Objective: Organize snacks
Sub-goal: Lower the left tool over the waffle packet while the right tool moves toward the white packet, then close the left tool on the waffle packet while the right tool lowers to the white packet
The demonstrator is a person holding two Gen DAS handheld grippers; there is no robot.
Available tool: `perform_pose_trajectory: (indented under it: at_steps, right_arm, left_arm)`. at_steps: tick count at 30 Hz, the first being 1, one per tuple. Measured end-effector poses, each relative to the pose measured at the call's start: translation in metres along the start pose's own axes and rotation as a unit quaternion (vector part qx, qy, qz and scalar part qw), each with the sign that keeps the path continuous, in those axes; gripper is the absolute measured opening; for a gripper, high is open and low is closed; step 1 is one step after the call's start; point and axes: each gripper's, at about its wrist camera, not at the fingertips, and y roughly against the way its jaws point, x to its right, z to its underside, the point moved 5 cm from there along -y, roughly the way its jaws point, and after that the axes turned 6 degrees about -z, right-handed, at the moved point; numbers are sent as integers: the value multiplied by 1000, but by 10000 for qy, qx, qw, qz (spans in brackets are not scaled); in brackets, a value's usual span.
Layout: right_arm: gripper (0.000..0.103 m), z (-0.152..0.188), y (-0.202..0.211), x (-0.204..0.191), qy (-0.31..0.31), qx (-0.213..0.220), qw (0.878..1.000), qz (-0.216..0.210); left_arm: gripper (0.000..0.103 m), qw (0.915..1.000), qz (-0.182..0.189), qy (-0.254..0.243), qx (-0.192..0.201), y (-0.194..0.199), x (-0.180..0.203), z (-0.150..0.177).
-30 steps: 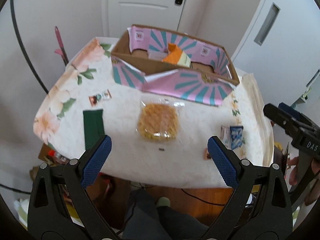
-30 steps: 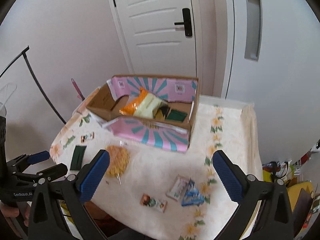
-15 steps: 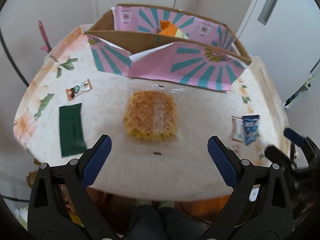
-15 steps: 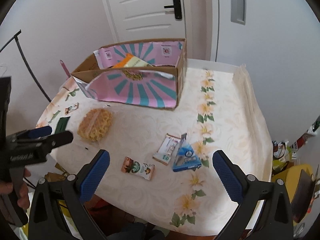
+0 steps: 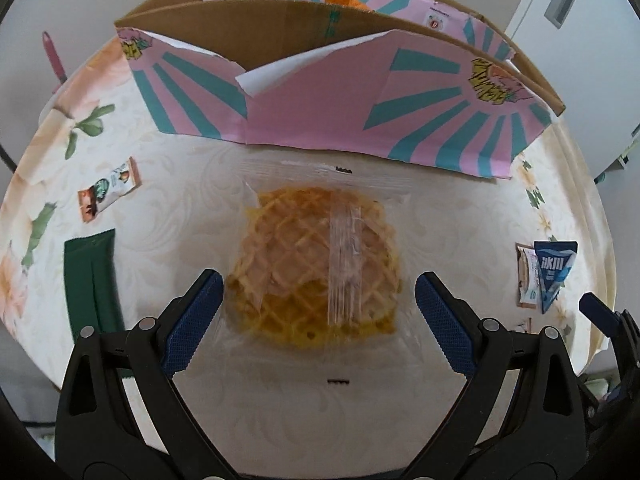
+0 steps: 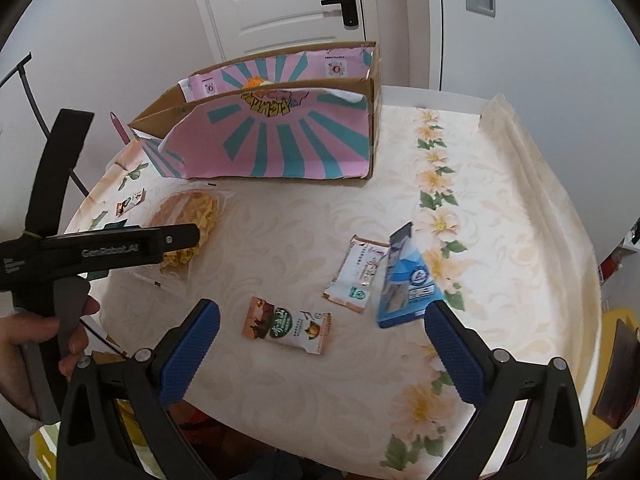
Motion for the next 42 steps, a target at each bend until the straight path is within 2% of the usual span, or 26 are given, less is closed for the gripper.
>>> perform_pose_trajectory:
  at_steps: [9, 14, 18, 20, 21, 22, 29, 36, 38, 42]
  right_arm:
    - [100, -2, -11, -7, 4, -20, 10000, -42]
    - [92, -2, -18, -7, -7, -66, 10000, -23]
    - [90, -1, -20, -8, -72, -89, 9999, -51]
    - [90, -1, -20, -8, -88, -82, 9999, -53]
    - [90, -2, -20, -8, -98, -77, 9999, -57]
    - [90, -2, -20, -8, -111, -73, 9999, -64]
    - [90, -4, -22, -9, -182, -67, 9998, -83]
    - [90, -5, -24, -9, -202, -55, 9998, -32]
    - [81, -6, -25, -7, -231, -58, 9997, -11]
    - [74, -7, -33, -2, -356, -116, 9993, 58]
  left_arm:
    - [97, 9999, -6, -86, -73, -16, 5, -9]
    - [97, 9998, -61, -149, -82, -20, 10, -14]
    - [96, 9997, -90, -220, -115, -23, 14, -17]
    - [93, 9994, -100, -284, -145, -24, 17, -19]
    - [86, 9993, -118, -310, -145, -25, 20, -20]
    - [84, 9993, -121, -332, -137, -25, 21, -22]
    - [79, 9995, -48, -260, -151, -24, 21, -27]
    - [78, 9998, 76, -159, -28, -7, 6, -26]
    - [78, 9998, 110, -157, -7, -3, 4, -25]
    - [78, 9997, 186, -174, 35, 3, 3, -25]
